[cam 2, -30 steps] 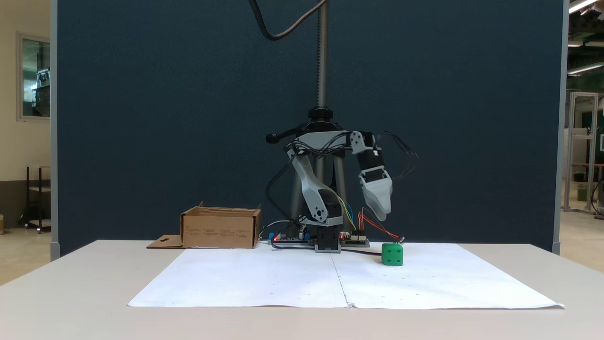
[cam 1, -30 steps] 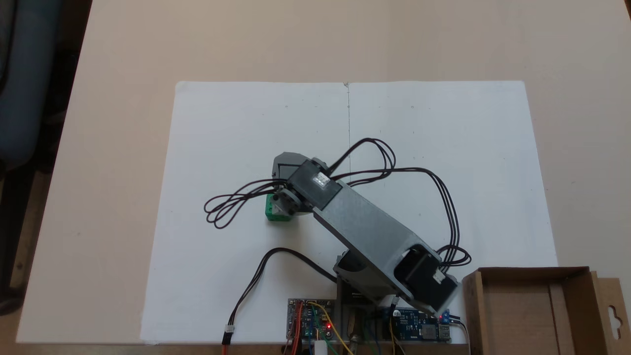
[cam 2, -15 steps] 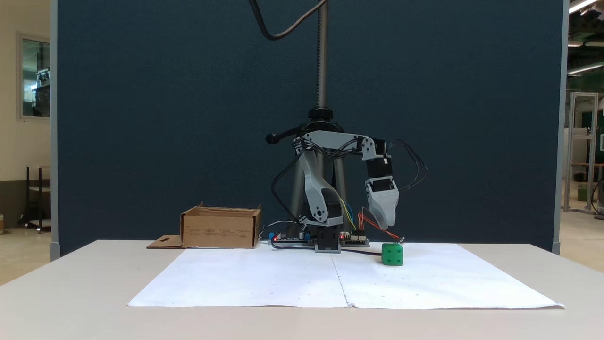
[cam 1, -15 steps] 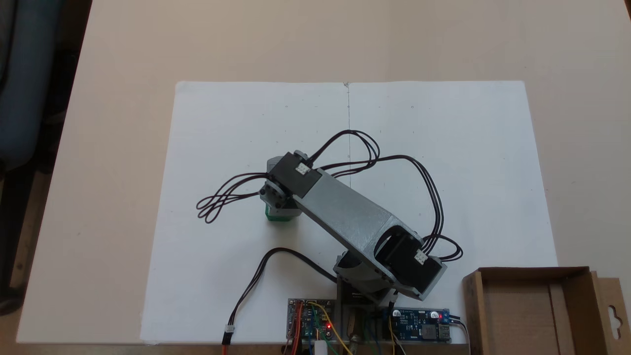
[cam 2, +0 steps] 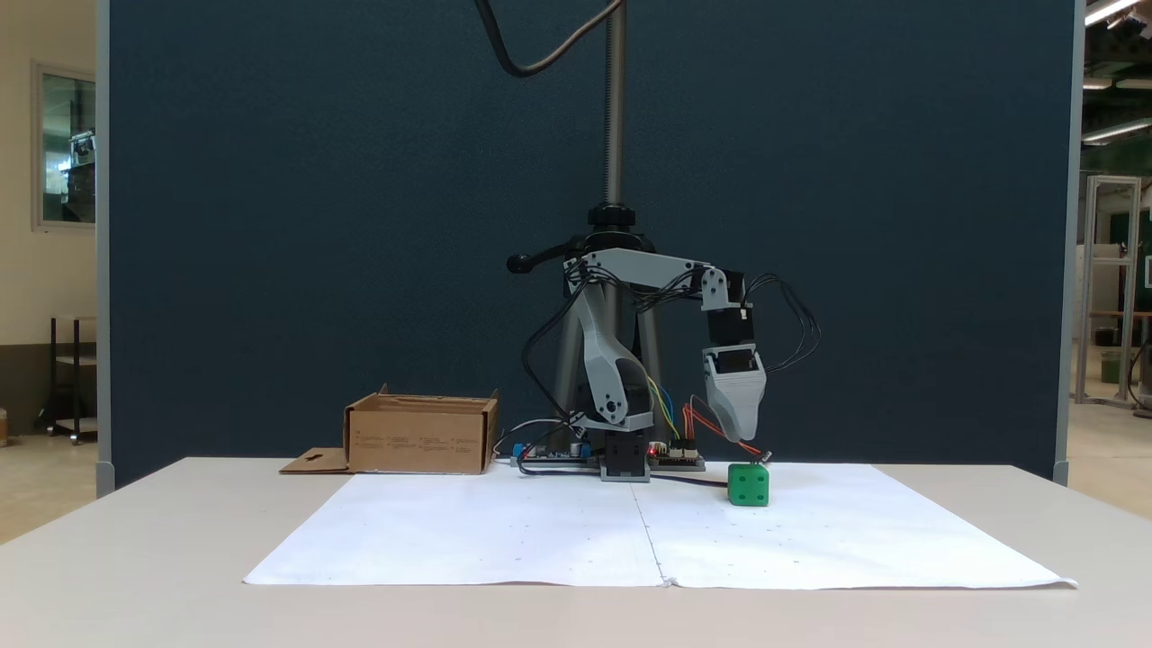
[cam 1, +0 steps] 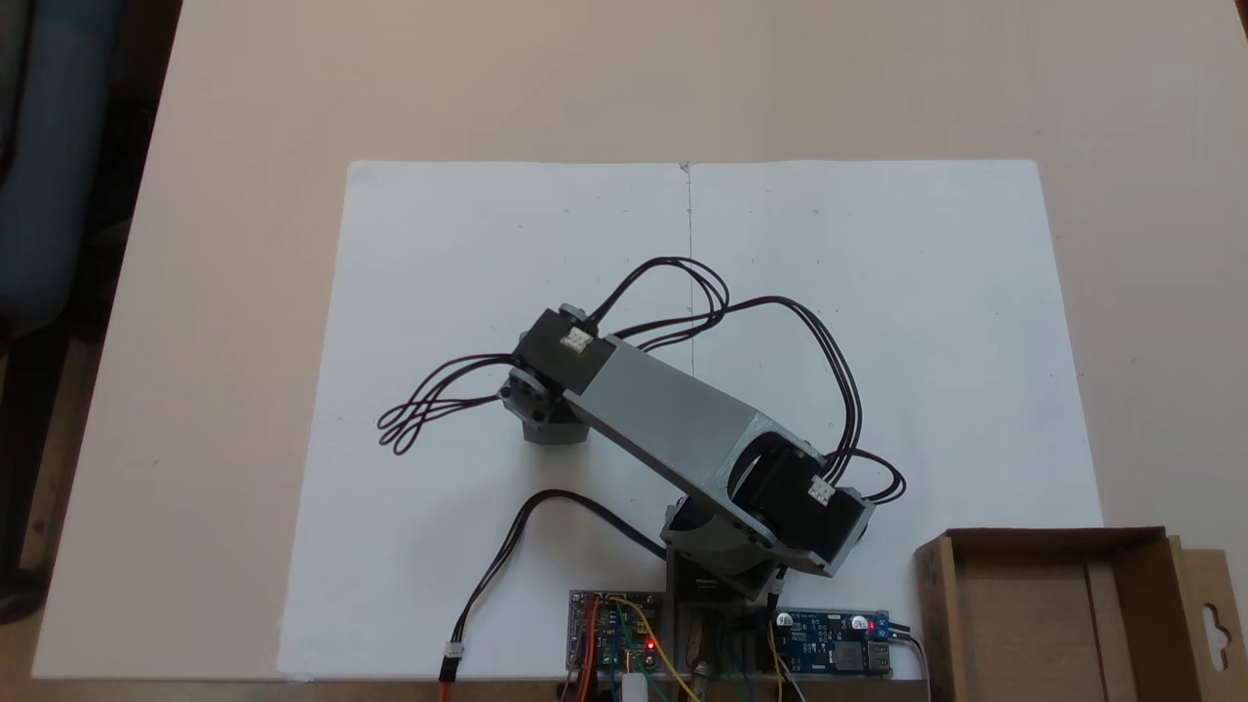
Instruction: Grasp a green dice and put it in the bin.
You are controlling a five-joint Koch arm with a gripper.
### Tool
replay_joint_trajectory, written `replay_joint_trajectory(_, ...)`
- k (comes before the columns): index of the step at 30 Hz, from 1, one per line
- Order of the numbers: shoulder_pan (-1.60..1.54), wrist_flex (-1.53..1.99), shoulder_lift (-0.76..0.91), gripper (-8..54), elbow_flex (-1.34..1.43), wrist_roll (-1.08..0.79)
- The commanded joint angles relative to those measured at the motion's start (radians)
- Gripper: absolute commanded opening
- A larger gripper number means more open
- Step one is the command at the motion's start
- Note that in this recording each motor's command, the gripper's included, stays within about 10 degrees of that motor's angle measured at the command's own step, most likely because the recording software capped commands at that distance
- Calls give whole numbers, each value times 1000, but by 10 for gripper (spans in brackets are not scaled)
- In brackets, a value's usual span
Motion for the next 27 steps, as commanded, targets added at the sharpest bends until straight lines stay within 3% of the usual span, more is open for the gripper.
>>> replay_joint_trajectory(1, -3, 61, 29, 396, -71, 110)
replay_joint_trajectory(27, 3, 46, -87, 401, -67, 161)
